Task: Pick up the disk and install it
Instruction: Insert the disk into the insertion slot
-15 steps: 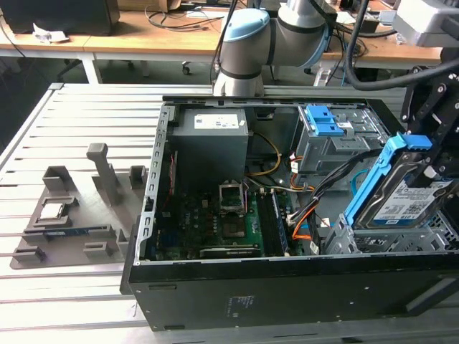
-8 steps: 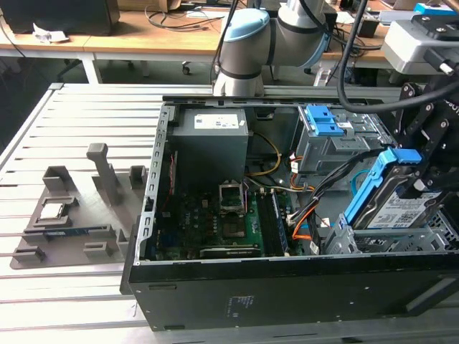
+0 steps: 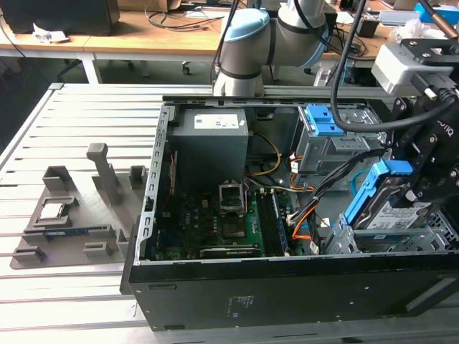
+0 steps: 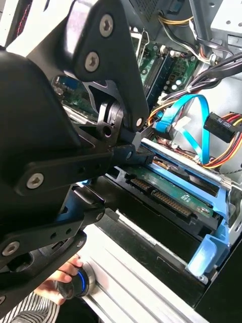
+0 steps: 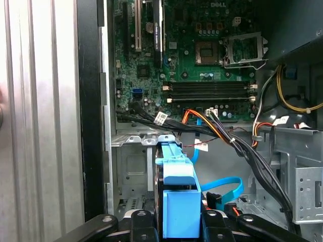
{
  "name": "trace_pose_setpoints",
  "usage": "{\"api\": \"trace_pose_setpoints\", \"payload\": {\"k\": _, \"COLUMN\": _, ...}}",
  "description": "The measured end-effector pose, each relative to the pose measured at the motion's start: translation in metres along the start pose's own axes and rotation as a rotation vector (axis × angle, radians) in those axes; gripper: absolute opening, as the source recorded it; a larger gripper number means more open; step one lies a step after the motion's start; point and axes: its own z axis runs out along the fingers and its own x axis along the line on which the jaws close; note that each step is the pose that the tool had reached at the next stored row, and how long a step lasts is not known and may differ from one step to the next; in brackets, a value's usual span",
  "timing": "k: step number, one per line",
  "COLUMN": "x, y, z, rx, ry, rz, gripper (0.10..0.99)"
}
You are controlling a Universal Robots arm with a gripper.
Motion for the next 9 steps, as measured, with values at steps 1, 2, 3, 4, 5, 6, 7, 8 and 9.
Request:
{"api": "trace_pose_setpoints", "payload": {"k": 1, "x": 0.0, "y": 0.0, "z": 0.0014, "rx": 0.0, "ry": -0.0002, "rz": 0.0, "gripper": 0.365}}
{"api": "trace_pose_setpoints", "payload": {"k": 2, "x": 0.0, "y": 0.0, "z": 0.003, "rx": 0.0, "ry": -0.0002, "rz": 0.0, "gripper": 0.365}}
{"api": "trace_pose_setpoints", "payload": {"k": 3, "x": 0.0001, "y": 0.0, "z": 0.0058, "rx": 0.0, "ry": -0.0002, "rz": 0.0, "gripper": 0.365}}
{"api": "trace_pose_setpoints", "payload": {"k": 4, "x": 0.0001, "y": 0.0001, "z": 0.0068, "rx": 0.0, "ry": -0.0002, "rz": 0.0, "gripper": 0.365}}
{"api": "trace_pose_setpoints", "payload": {"k": 5, "x": 0.0001, "y": 0.0001, "z": 0.0086, "rx": 0.0, "ry": -0.0002, "rz": 0.0, "gripper": 0.365}}
{"api": "trace_pose_setpoints", "payload": {"k": 6, "x": 0.0001, "y": 0.0001, "z": 0.0101, "rx": 0.0, "ry": 0.0, "rz": 0.0, "gripper": 0.365}}
{"api": "trace_pose_setpoints", "payload": {"k": 7, "x": 0.0002, "y": 0.0001, "z": 0.0127, "rx": 0.0, "ry": -0.0001, "rz": 0.0, "gripper": 0.365}}
{"api": "trace_pose_setpoints", "payload": {"k": 8, "x": 0.0002, "y": 0.0001, "z": 0.0141, "rx": 0.0, "ry": -0.0001, "rz": 0.0, "gripper": 0.365}}
{"api": "trace_pose_setpoints", "payload": {"k": 9, "x": 0.0002, "y": 0.0001, "z": 0.0148, "rx": 0.0, "ry": -0.0001, "rz": 0.0, "gripper": 0.365}}
